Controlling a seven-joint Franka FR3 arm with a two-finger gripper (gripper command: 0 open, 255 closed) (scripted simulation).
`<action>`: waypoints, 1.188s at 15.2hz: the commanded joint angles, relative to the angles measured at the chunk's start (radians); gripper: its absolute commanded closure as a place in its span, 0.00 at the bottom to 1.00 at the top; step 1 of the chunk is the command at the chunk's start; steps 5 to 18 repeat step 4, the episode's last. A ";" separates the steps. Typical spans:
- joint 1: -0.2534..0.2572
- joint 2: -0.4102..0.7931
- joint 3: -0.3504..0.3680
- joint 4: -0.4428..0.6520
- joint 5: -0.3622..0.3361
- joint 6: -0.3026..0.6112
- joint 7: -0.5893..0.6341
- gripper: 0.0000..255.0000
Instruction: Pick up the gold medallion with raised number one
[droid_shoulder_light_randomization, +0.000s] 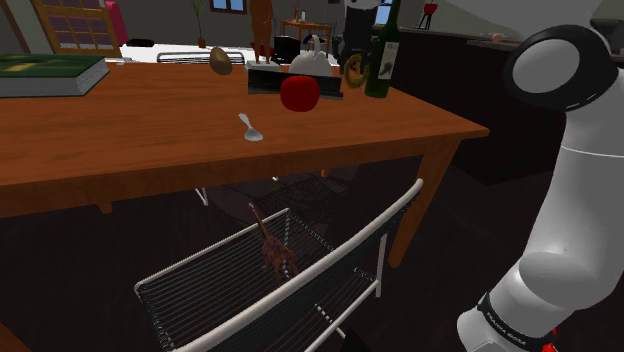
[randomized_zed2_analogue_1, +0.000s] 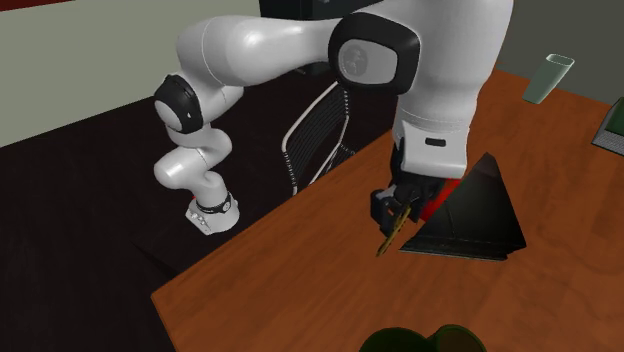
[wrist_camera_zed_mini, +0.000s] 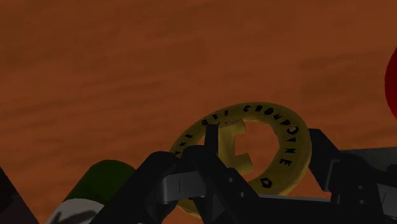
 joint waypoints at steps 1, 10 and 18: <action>0.005 0.022 0.000 0.061 -0.004 -0.040 -0.002 1.00; 0.008 0.038 0.000 0.103 -0.006 -0.066 -0.005 1.00; 0.008 0.038 0.000 0.103 -0.006 -0.066 -0.005 1.00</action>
